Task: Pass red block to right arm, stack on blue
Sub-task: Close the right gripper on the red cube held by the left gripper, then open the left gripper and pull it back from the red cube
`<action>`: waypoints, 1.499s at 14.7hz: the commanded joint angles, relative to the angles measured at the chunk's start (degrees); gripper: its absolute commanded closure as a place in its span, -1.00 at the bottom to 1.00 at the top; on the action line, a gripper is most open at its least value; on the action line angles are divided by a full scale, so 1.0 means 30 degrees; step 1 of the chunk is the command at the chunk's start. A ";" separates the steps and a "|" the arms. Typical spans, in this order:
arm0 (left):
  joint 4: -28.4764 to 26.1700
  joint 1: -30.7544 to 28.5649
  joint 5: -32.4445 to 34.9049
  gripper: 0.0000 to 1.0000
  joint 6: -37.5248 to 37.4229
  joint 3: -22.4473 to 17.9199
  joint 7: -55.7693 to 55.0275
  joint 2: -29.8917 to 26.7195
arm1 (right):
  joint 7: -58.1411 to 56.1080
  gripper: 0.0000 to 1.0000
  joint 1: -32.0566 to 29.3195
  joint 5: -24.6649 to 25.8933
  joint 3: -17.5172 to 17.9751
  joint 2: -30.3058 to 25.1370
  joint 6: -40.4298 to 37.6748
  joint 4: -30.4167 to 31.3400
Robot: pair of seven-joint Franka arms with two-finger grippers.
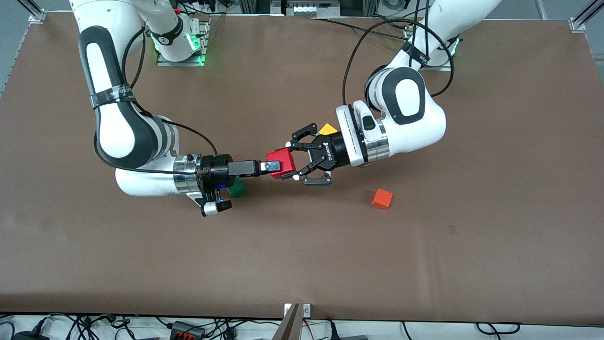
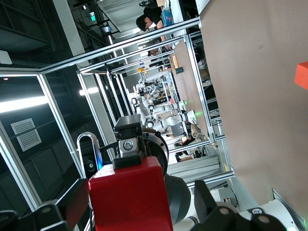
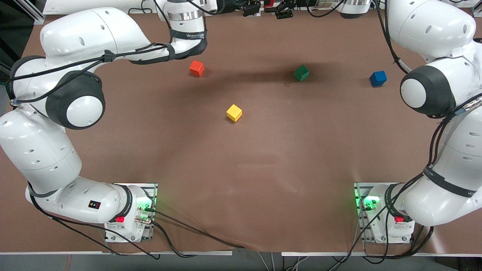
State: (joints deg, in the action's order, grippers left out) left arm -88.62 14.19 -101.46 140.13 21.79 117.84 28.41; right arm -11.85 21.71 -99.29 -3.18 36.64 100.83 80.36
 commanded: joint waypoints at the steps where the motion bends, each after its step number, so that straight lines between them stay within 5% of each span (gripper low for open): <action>1: 0.0125 0.0105 -0.0927 0.63 0.0459 0.0032 0.1003 -0.0095 | -0.1345 0.15 0.0233 -0.0477 0.0065 0.0384 -0.0034 -0.0770; 2: 0.0125 0.0105 -0.0927 0.63 0.0459 0.0032 0.1003 -0.0095 | -0.1209 0.97 0.0233 -0.0768 0.0065 0.0383 -0.0063 -0.0887; 7: 0.0096 0.0105 -0.0927 0.59 0.0459 0.0032 0.0973 -0.0095 | -0.1178 1.00 0.0438 -0.1269 0.0035 0.0413 0.0025 -0.0888; 8: 0.0066 0.0105 -0.0898 0.41 0.0459 0.0032 0.0973 -0.0095 | -0.1207 1.00 0.0438 -0.1269 0.0035 0.0413 -0.0005 -0.0888; 9: 0.0066 0.0105 -0.0811 -0.99 0.0401 0.0032 0.1089 -0.0095 | -0.1236 1.00 0.0409 -0.1269 0.0035 0.0384 -0.0034 -0.0888; 16: -0.0022 -0.0217 -0.0752 -1.00 -0.0211 0.0032 0.0359 -0.0154 | -0.1441 1.00 0.0409 -0.0948 -0.0227 0.0412 0.0141 -0.1210; 19: -0.0545 -0.1589 -0.0518 -1.00 -0.3074 -0.0056 -0.0109 -0.0154 | -0.1442 1.00 0.0292 0.0629 -0.0753 0.0442 0.0141 -0.1533; 22: -0.0959 -0.3025 0.2372 -1.00 -0.5599 -0.0144 -0.0751 -0.0066 | -0.1412 1.00 -0.0087 0.2070 -0.1224 0.0530 -0.0004 -0.1709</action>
State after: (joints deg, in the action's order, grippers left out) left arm -90.16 7.95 -99.06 127.48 21.18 117.21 28.43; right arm -15.86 22.32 -94.89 -6.54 36.78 101.07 77.86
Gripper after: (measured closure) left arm 0.000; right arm 0.445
